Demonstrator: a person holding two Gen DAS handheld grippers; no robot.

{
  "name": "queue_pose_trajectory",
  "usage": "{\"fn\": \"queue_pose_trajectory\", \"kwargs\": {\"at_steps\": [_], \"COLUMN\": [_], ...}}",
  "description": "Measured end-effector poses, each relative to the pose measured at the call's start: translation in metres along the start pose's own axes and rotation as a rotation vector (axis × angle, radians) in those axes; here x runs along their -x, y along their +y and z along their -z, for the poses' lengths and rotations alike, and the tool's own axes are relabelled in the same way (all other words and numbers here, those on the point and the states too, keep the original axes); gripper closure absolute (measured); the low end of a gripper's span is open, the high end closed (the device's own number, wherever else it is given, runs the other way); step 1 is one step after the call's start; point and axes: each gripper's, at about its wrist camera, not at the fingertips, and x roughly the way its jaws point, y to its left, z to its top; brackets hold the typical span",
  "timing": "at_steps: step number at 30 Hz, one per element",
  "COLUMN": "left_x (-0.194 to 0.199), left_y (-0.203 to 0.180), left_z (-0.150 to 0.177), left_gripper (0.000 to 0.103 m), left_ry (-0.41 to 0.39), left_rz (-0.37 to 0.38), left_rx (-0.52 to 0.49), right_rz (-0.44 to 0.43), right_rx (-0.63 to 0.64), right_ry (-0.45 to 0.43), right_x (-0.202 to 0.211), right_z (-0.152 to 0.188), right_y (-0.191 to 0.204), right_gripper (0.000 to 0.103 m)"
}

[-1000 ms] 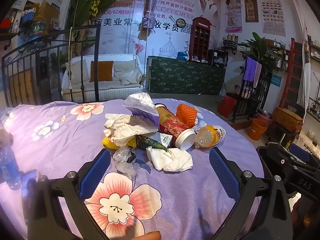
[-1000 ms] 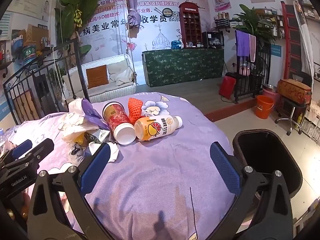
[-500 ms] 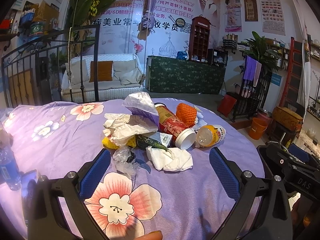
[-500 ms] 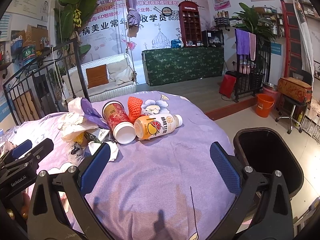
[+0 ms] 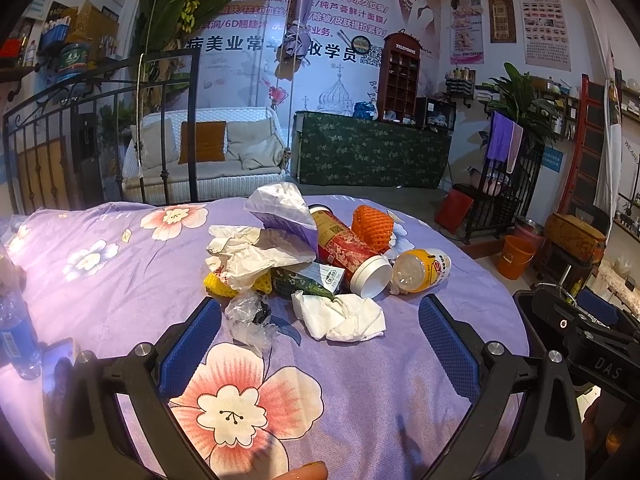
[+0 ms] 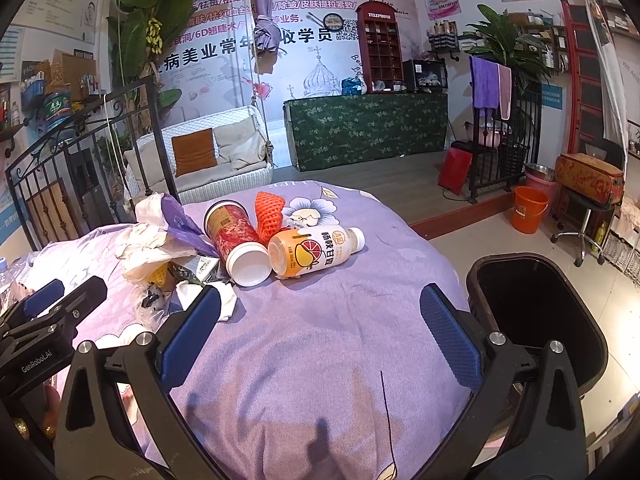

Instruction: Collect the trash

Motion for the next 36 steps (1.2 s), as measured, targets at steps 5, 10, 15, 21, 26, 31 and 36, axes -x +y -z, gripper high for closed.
{"fn": "queue_pose_trajectory", "kwargs": {"at_steps": [5,10,15,21,26,31,36], "left_x": [-0.0003,-0.0004,-0.0004,-0.0013,-0.0016,-0.0017,-0.0029], "left_y": [-0.0001,0.0001,0.0001,-0.0005,-0.0009,-0.0012,-0.0019], "left_z": [0.0009,0.0006,0.0007,0.0014,0.0025,0.0026,0.0041], "left_gripper": [0.006,0.006,0.006,0.006,0.006,0.006,0.006], "left_ry": [0.0,0.001,0.002,0.003,0.004,0.005,0.006], "left_rz": [0.001,0.001,0.0,0.002,0.003,0.002,0.002], "left_rx": [0.0,0.002,0.0,0.0,0.0,0.0,-0.001], "right_rz": [0.0,0.0,0.0,0.0,0.0,0.0,0.0], "right_rx": [0.0,-0.001,0.0,-0.001,-0.002,-0.001,-0.001], "right_ry": [0.0,0.001,0.002,0.001,0.002,0.003,0.002], "right_x": [-0.0002,-0.0001,-0.0004,-0.0003,-0.0006,-0.001,-0.0012], "right_z": [0.0002,0.0001,0.0005,0.0002,0.0006,0.0007,0.0008], "right_y": [0.0004,0.0001,-0.0004,-0.0005,-0.0004,-0.0004,0.0], "right_gripper": [0.005,0.005,0.005,0.005,0.005,0.005,0.005]}}
